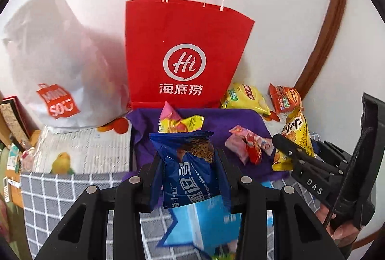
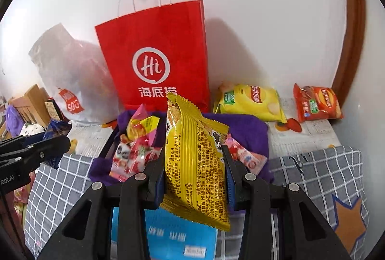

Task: Organize snacks
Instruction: 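Carry the yellow chip bag with the right over the towel while the left carries the blue bag there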

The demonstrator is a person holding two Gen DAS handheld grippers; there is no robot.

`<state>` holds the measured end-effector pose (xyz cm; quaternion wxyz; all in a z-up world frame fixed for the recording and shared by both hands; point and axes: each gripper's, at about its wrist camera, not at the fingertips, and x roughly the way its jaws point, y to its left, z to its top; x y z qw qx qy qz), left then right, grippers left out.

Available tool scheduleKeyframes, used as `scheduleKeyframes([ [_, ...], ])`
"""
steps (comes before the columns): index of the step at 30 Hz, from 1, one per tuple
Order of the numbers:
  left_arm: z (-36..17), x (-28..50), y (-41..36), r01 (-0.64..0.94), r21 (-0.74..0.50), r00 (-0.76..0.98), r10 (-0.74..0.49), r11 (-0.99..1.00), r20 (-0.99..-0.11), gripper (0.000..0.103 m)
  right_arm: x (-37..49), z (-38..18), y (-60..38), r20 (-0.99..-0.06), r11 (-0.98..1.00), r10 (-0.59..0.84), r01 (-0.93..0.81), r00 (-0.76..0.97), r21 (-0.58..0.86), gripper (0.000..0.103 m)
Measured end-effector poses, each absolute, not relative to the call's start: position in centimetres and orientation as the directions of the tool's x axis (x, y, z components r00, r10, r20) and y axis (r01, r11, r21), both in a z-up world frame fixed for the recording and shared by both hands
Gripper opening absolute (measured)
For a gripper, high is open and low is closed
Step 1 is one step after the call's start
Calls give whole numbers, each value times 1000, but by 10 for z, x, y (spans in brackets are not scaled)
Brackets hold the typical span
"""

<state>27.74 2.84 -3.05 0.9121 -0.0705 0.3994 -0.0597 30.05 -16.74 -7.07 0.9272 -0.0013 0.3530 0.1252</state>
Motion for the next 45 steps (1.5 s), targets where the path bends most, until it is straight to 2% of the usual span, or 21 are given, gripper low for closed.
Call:
scheduleKeyframes([
  [6, -43, 310, 24, 73, -193, 676, -191, 978, -712, 38, 337, -81, -170, -664, 965, 252, -233, 704, 119, 40],
  [9, -57, 324, 24, 76, -189, 629, -194, 979, -753, 38, 346, -92, -170, -691, 968, 230, -233, 685, 91, 40],
  [20, -71, 332, 33, 74, -234, 597, -231, 969, -768, 38, 364, -109, -184, -724, 975, 199, -206, 660, 80, 40],
  [45, -72, 332, 31, 94, -245, 586, -253, 965, -770, 38, 371, -117, -194, -752, 980, 166, -188, 638, 57, 40],
])
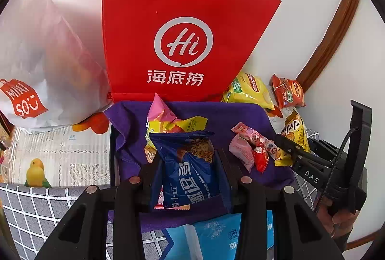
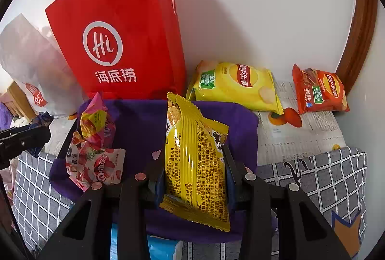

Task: Organize snacks
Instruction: 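Carry the yellow chip bag with the right over the towel while the left carries the blue bag there, then lower both held bags onto the purple towel and open both tools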

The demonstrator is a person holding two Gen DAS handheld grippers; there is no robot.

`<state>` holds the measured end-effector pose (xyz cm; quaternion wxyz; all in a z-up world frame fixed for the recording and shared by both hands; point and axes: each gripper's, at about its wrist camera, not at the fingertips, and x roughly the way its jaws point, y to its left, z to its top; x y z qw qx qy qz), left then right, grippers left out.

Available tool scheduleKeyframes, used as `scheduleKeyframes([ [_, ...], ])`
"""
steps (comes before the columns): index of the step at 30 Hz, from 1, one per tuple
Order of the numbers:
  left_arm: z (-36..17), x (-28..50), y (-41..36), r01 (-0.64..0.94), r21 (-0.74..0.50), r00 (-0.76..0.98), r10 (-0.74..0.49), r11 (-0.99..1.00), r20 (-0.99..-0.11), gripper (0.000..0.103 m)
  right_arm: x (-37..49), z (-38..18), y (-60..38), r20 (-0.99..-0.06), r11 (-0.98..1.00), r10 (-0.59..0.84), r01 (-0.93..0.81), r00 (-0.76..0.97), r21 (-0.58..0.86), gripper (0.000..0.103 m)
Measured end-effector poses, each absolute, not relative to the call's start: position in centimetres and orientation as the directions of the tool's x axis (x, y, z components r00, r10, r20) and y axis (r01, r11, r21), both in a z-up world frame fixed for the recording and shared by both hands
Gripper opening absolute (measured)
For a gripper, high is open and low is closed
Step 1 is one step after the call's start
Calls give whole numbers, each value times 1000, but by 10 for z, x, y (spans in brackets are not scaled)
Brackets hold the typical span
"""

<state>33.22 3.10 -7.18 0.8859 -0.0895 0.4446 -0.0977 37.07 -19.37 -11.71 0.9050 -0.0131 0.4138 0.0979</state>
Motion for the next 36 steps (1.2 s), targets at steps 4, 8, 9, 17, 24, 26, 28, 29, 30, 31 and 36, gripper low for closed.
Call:
scheduleKeyframes([
  [4, -71, 332, 31, 95, -246, 585, -254, 965, -770, 38, 371, -118, -194, -755, 981, 161, -189, 636, 50, 40],
  [8, -71, 331, 30, 97, -246, 584, -255, 964, -771, 38, 370, -118, -194, -755, 981, 160, -190, 636, 48, 40],
  [9, -71, 331, 30, 98, -246, 584, -256, 964, -771, 38, 370, -118, -194, -756, 980, 160, -191, 635, 47, 40],
  [17, -71, 331, 29, 101, -245, 583, -257, 964, -771, 38, 371, -121, -193, -763, 980, 157, -196, 627, 40, 40],
  [24, -71, 331, 29, 101, -246, 582, -257, 964, -771, 38, 371, -122, -190, -765, 978, 157, -207, 625, 32, 40],
  [26, -71, 331, 29, 99, -245, 582, -256, 964, -772, 38, 371, -122, -190, -767, 978, 156, -207, 623, 30, 40],
  [28, -71, 331, 29, 98, -247, 581, -257, 964, -772, 38, 371, -123, -190, -770, 978, 153, -207, 620, 28, 40],
  [29, -71, 331, 30, 97, -248, 581, -257, 964, -772, 38, 371, -123, -190, -771, 979, 148, -205, 619, 24, 40],
  [30, -71, 331, 30, 97, -248, 582, -257, 964, -772, 38, 372, -124, -190, -771, 978, 148, -205, 619, 24, 40],
  [31, -71, 331, 30, 95, -249, 581, -257, 964, -772, 38, 371, -124, -190, -771, 978, 149, -206, 619, 25, 40],
  [36, -73, 333, 31, 91, -251, 576, -256, 964, -776, 38, 372, -125, -191, -774, 979, 146, -204, 616, 22, 40],
])
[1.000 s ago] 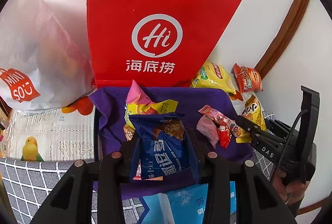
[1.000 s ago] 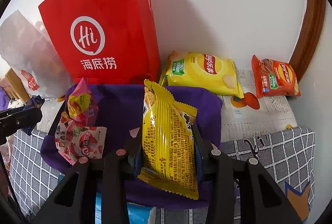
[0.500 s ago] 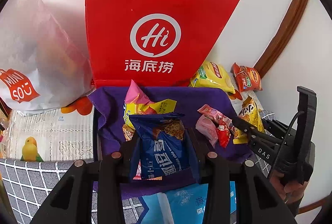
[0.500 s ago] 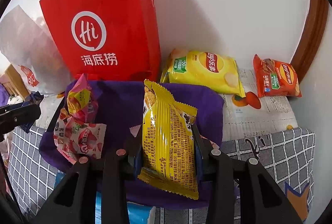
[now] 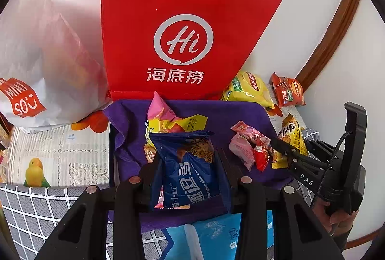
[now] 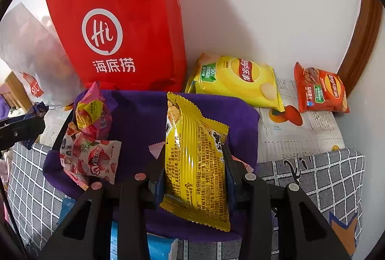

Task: Organize snacks
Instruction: 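Lower both held bags onto the purple towel and open both tools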

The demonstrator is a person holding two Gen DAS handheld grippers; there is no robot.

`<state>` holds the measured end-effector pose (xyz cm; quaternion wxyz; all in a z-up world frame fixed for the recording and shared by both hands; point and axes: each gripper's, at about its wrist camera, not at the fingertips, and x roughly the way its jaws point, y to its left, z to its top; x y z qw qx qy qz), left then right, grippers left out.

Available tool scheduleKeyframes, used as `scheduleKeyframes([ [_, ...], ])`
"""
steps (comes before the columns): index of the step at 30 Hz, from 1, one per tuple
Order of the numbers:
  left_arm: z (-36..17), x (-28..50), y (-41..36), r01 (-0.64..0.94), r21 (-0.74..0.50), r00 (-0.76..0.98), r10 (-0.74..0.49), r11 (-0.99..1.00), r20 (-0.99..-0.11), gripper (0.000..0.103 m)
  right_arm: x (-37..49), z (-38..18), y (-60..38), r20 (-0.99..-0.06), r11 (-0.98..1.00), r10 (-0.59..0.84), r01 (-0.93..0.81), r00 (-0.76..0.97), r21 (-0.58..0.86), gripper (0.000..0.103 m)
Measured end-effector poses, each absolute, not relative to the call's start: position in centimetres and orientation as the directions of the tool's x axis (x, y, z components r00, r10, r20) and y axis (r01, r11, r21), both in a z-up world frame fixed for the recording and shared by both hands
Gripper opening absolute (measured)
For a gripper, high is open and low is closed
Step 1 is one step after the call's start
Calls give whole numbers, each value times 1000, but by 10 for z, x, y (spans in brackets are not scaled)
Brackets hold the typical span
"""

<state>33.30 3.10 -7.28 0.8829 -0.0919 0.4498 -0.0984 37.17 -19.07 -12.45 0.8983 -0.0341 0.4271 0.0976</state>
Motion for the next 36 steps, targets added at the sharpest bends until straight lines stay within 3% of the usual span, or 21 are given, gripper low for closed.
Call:
scheduleKeyframes([
  [25, -73, 335, 44, 62, -268, 582, -253, 961, -773, 38, 371, -121, -201, -762, 981, 155, -191, 629, 42, 40],
  [36, -79, 338, 38, 80, -277, 557, -274, 957, -784, 38, 370, -142, -169, -809, 951, 212, -305, 549, 43, 40],
])
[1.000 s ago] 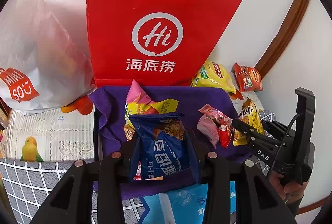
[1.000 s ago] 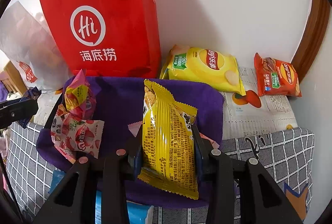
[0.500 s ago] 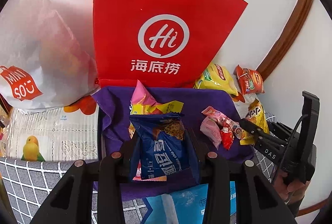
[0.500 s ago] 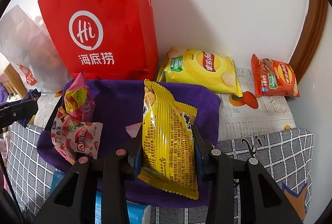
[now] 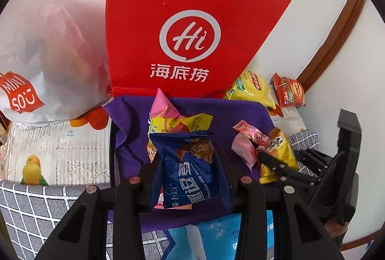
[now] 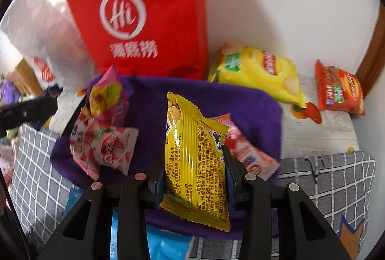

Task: Organize snacks
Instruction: 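Lower both held bags onto the purple towel and open both tools, then move both tools back toward the snacks beside the tissue box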

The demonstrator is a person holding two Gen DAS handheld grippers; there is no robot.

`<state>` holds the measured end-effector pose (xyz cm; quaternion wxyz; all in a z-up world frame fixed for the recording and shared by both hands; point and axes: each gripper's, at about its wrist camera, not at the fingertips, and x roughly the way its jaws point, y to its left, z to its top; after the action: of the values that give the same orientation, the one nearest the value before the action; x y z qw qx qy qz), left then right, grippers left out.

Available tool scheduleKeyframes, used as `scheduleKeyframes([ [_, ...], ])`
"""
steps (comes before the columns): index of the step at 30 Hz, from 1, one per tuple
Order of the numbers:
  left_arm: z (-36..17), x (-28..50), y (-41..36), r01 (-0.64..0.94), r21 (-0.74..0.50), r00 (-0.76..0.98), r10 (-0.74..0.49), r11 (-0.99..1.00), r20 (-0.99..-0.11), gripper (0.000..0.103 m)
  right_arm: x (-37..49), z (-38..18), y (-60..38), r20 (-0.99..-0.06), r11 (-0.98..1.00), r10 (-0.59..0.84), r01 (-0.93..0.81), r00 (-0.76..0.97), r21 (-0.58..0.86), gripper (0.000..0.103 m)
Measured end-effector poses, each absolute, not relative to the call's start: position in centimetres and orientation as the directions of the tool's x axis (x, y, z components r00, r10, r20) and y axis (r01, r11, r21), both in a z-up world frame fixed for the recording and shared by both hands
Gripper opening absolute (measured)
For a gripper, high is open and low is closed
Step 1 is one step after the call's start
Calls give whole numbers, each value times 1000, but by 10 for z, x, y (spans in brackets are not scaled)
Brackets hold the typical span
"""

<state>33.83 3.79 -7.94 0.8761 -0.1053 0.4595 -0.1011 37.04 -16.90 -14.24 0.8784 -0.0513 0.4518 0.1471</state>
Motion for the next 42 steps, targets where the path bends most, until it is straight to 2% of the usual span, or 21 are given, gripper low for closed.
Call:
scheduleKeyframes([
  [7, -79, 339, 38, 84, -279, 553, -278, 956, -785, 38, 373, -157, -160, -846, 947, 194, -320, 497, 29, 40],
  [20, -80, 339, 36, 89, -275, 545, -278, 957, -791, 38, 372, -160, -156, -859, 939, 179, -343, 479, 5, 41],
  [22, -81, 340, 35, 90, -274, 541, -278, 958, -794, 38, 371, -160, -156, -860, 938, 182, -347, 476, 7, 44],
  [24, -82, 341, 35, 82, -275, 533, -275, 958, -800, 38, 372, -159, -156, -859, 939, 189, -343, 476, 16, 54],
  [28, -88, 344, 32, 82, -287, 522, -286, 955, -803, 38, 369, -150, -158, -848, 940, 200, -339, 491, 25, 56],
  [32, -98, 347, 23, 95, -293, 497, -300, 951, -814, 38, 361, -131, -164, -816, 939, 216, -343, 537, 23, 62],
  [42, -119, 351, 2, 102, -256, 456, -274, 961, -847, 38, 361, -105, -195, -773, 961, 213, -270, 598, 57, 62],
])
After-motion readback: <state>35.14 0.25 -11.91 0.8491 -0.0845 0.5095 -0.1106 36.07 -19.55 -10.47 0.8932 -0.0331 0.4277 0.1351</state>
